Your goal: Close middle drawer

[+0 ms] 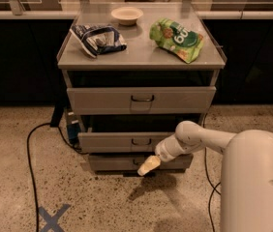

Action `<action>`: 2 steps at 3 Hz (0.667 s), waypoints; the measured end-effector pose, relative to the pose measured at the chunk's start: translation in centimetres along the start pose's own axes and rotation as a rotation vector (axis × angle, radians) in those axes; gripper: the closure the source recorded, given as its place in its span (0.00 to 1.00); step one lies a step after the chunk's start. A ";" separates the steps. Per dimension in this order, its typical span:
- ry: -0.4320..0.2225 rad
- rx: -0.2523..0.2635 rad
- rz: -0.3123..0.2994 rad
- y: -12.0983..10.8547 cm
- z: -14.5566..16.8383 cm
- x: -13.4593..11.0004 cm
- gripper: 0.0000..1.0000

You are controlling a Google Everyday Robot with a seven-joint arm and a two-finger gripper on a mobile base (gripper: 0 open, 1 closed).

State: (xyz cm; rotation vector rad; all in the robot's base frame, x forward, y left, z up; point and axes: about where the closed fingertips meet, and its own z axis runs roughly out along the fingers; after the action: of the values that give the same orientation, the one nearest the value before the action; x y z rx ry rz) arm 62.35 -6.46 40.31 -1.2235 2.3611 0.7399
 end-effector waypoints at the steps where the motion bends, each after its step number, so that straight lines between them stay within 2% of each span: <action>1: 0.004 0.039 -0.006 -3.6 1.0 -1.8 0.00; 2: 0.004 0.043 -0.008 -3.7 1.0 -1.9 0.00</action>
Offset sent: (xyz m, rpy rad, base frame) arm 0.1120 0.0024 -0.0031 -0.0833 -0.1064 -0.0323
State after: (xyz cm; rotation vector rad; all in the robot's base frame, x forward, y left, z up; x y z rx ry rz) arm 66.60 -6.44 39.54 -1.2173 2.3615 0.6812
